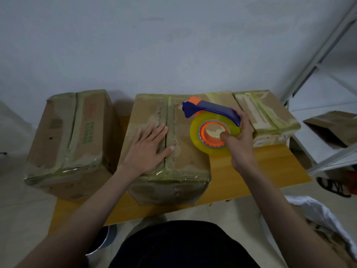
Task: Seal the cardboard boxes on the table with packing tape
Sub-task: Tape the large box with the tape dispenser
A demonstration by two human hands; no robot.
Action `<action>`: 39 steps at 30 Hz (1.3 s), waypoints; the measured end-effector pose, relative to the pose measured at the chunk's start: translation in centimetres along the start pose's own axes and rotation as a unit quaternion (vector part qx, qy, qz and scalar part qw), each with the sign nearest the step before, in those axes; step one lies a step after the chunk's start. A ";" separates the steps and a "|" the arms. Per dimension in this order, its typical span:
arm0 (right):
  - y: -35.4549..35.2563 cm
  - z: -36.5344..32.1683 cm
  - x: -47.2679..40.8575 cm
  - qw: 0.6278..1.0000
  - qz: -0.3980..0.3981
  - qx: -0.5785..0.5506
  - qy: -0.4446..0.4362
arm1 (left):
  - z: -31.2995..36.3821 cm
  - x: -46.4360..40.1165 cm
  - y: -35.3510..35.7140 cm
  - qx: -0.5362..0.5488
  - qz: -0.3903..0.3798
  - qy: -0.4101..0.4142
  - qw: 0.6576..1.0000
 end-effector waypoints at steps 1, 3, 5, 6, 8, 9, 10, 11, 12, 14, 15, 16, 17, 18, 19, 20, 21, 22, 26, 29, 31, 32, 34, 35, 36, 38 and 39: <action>0.3 0.1 0.2 1.000 -0.005 -0.004 0.000 | -0.1 0.1 0.1 0.012 0.012 0.008 1.000; 0.6 0.1 0.6 1.000 -0.014 -0.007 -0.002 | -0.9 0.7 0.3 0.030 0.042 0.035 0.998; 0.7 -0.1 0.8 1.000 -0.020 -0.010 0.003 | -2.0 1.8 0.5 0.050 0.053 0.064 0.995; 0.7 -0.2 0.9 1.000 -0.021 -0.013 0.005 | -2.5 2.6 0.7 0.057 0.049 0.075 0.994; 0.6 -0.4 1.1 1.000 -0.022 -0.015 0.007 | -3.2 4.2 0.9 0.055 0.040 0.080 0.994; 0.6 -0.4 1.2 1.000 -0.022 -0.015 0.009 | -3.4 5.0 1.1 0.043 0.039 0.074 0.996; 0.5 -0.4 1.3 1.000 -0.022 -0.016 0.010 | -3.6 5.7 1.4 0.027 0.039 0.066 0.997; 0.4 -0.3 1.3 1.000 -0.021 -0.018 0.012 | -3.7 6.3 1.6 0.014 0.038 0.059 0.997; 0.3 -0.2 1.4 1.000 -0.020 -0.019 0.014 | -3.8 6.8 1.9 0.007 0.036 0.054 0.998; 0.2 0.1 1.4 0.999 -0.017 -0.025 0.022 | -3.9 7.3 2.3 0.003 0.036 0.046 0.998; 0.1 0.2 1.4 0.999 -0.016 -0.027 0.026 | -3.9 7.4 2.4 0.003 0.037 0.040 0.999; 0.0 0.3 1.5 0.999 -0.014 -0.029 0.029 | -3.8 7.5 2.5 0.003 0.040 0.035 0.999; 0.0 0.3 1.5 0.999 -0.013 -0.031 0.030 | -3.6 7.4 2.5 0.004 0.043 0.031 0.999; -0.1 0.3 1.5 0.999 -0.010 -0.031 0.029 | -3.5 7.3 2.5 0.005 0.045 0.028 0.999; -0.1 0.4 1.5 0.999 -0.007 -0.031 0.028 | -3.3 7.2 2.6 0.006 0.045 0.026 0.999; -0.2 0.4 1.4 0.999 -0.003 -0.029 0.026 | -3.2 7.0 2.6 0.006 0.044 0.024 0.999; -0.2 0.4 1.3 0.999 0.001 -0.025 0.022 | -3.1 6.7 2.6 0.006 0.044 0.022 0.999; -0.2 0.4 1.2 1.000 0.004 -0.019 0.017 | -3.1 6.4 2.6 0.007 0.044 0.020 0.999; 0.5 0.1 0.4 1.000 0.015 0.008 -0.002 | -3.0 4.3 2.0 0.027 0.049 0.012 0.998; 1.3 -0.2 -0.8 0.998 0.028 0.049 -0.032 | -2.8 2.1 1.4 0.043 0.057 0.001 0.997; 2.0 -0.1 -1.9 0.994 0.033 0.080 -0.063 | -2.8 0.4 1.0 0.045 0.055 -0.013 0.997; 2.3 0.0 -2.6 0.992 0.034 0.098 -0.077 | -2.7 -0.4 0.8 0.046 0.052 -0.018 0.997; 3.0 0.3 -4.1 0.985 0.034 0.139 -0.100 | -2.7 -2.1 0.3 0.049 0.051 -0.026 0.997; 3.3 0.3 -4.9 0.981 0.035 0.157 -0.107 | -2.7 -3.0 0.1 0.049 0.051 -0.031 0.997; 3.4 0.4 -5.8 0.978 0.037 0.171 -0.112 | -2.8 -3.8 -0.1 0.049 0.052 -0.036 0.997; 3.4 0.6 -7.5 0.976 0.046 0.182 -0.113 | -2.7 -5.4 -0.6 0.054 0.056 -0.043 0.996; 3.3 0.7 -8.3 0.976 0.050 0.182 -0.111 | -2.7 -6.1 -0.8 0.058 0.056 -0.045 0.996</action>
Point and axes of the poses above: each hand's wrist, its own x-axis away from the middle knuckle, its own y-axis out of the palm, z = x × y, the point moved 3 cm from there along -x, towards the middle knuckle, and after that the axes turned 14 degrees about -z, right-handed, at the moved point
